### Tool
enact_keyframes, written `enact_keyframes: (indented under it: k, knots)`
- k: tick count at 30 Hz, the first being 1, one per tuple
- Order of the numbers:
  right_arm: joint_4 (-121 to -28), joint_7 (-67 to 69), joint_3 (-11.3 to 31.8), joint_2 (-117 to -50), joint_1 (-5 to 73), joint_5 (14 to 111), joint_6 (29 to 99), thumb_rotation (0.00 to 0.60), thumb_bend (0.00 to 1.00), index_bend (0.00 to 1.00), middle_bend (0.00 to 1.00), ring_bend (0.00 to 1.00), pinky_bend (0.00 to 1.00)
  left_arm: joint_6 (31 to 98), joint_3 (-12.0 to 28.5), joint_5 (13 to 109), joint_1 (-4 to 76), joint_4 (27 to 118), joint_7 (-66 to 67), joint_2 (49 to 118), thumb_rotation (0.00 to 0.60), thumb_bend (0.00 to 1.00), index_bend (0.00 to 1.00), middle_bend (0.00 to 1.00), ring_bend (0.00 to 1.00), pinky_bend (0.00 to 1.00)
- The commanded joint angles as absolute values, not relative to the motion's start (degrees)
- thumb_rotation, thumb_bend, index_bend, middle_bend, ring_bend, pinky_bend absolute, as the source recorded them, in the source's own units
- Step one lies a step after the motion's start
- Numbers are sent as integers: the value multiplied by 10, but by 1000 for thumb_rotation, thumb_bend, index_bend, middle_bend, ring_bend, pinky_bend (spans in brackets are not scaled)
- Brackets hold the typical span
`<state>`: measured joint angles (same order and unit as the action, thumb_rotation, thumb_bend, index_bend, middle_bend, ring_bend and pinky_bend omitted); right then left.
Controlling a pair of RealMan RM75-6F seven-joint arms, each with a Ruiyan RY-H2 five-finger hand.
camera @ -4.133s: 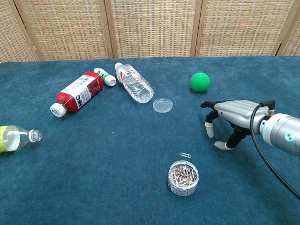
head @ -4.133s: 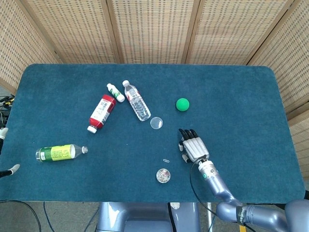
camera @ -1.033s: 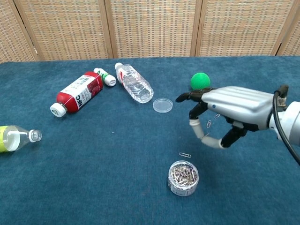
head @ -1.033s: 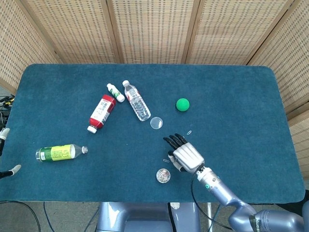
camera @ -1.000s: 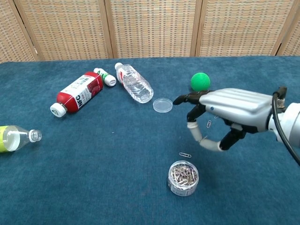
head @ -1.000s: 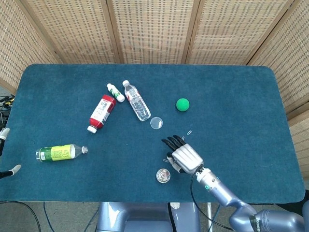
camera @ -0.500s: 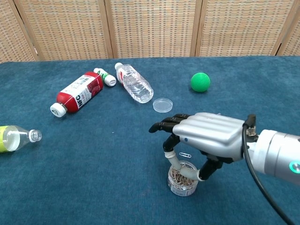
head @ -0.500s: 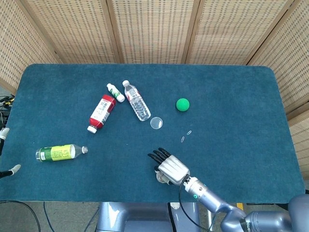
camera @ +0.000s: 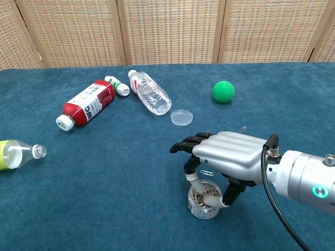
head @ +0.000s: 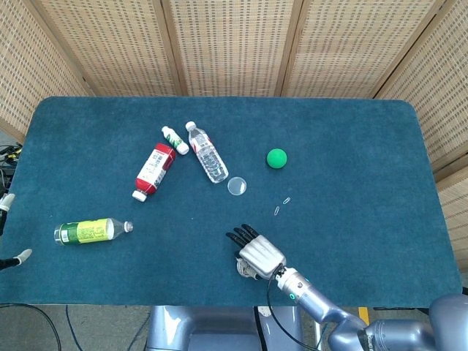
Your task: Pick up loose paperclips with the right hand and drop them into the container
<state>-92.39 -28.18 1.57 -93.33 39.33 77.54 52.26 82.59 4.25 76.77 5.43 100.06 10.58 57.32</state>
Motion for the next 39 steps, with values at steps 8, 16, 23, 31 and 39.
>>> enact_keyframes:
  k: [8,16,23,31,39]
  knots:
    - [-938,-282,21,-927,392,772,534,600,260,557,66,0,49,826,42,768,54,1000,106,574,600,0,0,0,0,0]
    - [-958,-260,62,-890,395,765,559,600,261,557,65,0,53,827,43,767,54,1000,102,572,600,0,0,0,0,0]
    - [-901,-246,88,-870,402,730,553,600,271,557,66,0,53,830,43,768,52,1002,103,572,600,0,0,0,0,0]
    - [-815,-246,108,-892,423,664,516,600,716,557,65,0,53,825,47,756,55,999,107,575,600,0,0,0,0,0]
    - [-753,-283,107,-919,441,618,496,600,934,544,66,0,53,808,51,739,63,992,110,578,600,0,0,0,0,0]
